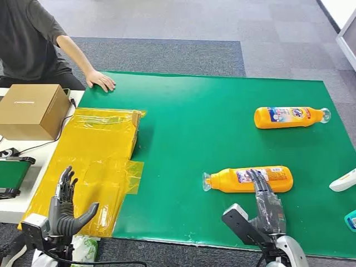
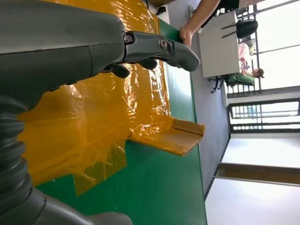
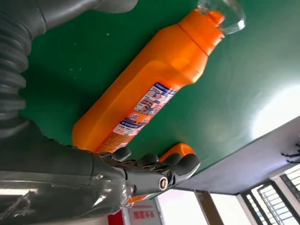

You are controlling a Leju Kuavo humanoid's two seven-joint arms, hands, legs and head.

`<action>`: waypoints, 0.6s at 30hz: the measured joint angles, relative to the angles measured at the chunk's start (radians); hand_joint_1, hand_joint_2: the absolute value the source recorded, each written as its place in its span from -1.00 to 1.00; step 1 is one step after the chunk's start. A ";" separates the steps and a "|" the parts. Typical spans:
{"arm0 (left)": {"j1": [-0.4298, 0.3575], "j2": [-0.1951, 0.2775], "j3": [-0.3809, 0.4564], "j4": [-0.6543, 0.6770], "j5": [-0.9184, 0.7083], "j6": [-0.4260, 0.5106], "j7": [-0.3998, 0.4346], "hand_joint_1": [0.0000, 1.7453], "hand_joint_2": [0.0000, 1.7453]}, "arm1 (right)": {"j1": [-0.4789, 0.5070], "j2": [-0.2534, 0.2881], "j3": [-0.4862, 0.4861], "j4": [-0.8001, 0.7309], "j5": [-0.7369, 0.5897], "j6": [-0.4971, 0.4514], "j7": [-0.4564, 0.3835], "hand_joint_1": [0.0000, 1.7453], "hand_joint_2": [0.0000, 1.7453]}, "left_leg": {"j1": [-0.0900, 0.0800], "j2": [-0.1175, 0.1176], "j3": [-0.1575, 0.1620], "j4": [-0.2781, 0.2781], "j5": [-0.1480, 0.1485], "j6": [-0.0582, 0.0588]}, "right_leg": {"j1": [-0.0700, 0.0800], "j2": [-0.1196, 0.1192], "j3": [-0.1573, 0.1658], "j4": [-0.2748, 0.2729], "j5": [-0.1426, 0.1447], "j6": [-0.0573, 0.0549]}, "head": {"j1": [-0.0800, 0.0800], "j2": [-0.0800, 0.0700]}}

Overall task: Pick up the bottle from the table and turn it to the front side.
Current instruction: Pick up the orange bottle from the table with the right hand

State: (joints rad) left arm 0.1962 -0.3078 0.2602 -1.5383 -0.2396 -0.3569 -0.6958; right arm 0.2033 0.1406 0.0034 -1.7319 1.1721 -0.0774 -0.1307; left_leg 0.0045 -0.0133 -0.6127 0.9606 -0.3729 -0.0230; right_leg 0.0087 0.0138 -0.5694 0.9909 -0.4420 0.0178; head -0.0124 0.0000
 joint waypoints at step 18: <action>-0.023 0.014 -0.034 0.043 0.033 0.036 0.000 -1.00 1.00 | -0.215 -0.136 -0.008 0.233 0.211 0.017 0.118 -1.00 1.00 | 0.000 0.000 0.000 0.000 0.001 0.001 | -0.001 0.000 0.000 0.000 0.001 0.001 | 0.000 0.000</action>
State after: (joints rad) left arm 0.1731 -0.2934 0.2265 -1.4954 -0.2066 -0.3205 -0.6958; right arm -0.0120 0.0044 -0.0041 -1.4991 1.3829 -0.0605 -0.0129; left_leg 0.0042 -0.0133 -0.6126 0.9609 -0.3722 -0.0223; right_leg 0.0082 0.0138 -0.5696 0.9909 -0.4410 0.0188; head -0.0124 -0.0001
